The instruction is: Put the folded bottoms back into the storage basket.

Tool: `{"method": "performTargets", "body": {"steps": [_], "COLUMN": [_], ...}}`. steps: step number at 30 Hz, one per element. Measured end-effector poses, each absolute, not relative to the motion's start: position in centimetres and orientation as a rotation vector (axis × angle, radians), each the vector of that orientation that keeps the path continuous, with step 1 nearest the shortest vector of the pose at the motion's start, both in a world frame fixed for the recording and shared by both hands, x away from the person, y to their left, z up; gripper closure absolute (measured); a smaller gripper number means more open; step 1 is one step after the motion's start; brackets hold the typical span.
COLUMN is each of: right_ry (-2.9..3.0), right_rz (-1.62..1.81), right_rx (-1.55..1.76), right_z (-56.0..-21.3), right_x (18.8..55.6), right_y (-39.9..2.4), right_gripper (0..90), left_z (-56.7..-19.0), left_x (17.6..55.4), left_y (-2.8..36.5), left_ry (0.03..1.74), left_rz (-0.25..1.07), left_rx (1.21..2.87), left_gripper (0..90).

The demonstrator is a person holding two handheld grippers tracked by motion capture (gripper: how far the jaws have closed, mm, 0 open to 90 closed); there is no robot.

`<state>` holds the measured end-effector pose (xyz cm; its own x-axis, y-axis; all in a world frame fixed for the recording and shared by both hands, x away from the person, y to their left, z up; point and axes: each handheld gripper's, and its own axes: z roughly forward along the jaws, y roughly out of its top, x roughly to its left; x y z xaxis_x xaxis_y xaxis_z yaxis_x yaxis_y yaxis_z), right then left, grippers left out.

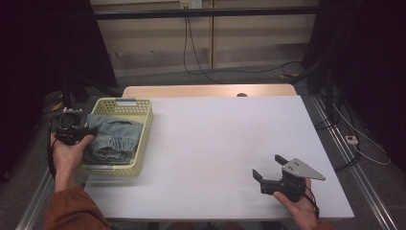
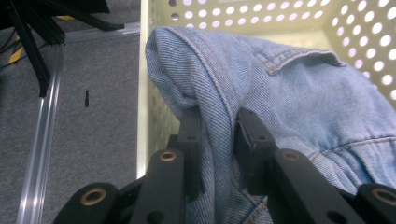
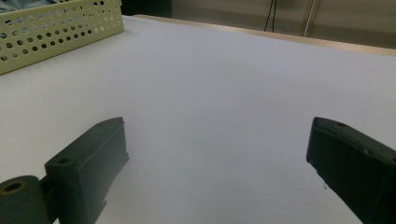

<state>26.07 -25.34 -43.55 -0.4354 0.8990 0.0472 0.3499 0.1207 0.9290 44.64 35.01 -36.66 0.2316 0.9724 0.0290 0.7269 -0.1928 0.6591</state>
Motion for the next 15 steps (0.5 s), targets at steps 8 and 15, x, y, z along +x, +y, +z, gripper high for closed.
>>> {"method": "performTargets", "body": {"steps": [8,15], "right_ry": [1.855,1.854], "right_rz": [1.304,1.305], "right_rx": [1.205,1.205], "right_z": [-43.54,-43.54], "right_x": [26.06,26.07], "right_y": [-25.34,-25.33], "right_gripper": [5.2,5.2], "left_z": [-37.0,-37.22], "left_x": [44.91,45.07], "left_y": [34.8,34.32], "left_ry": [1.547,1.52], "left_rz": [0.601,0.582], "left_rx": [1.995,1.993], "left_gripper": [73.7,73.6]}}
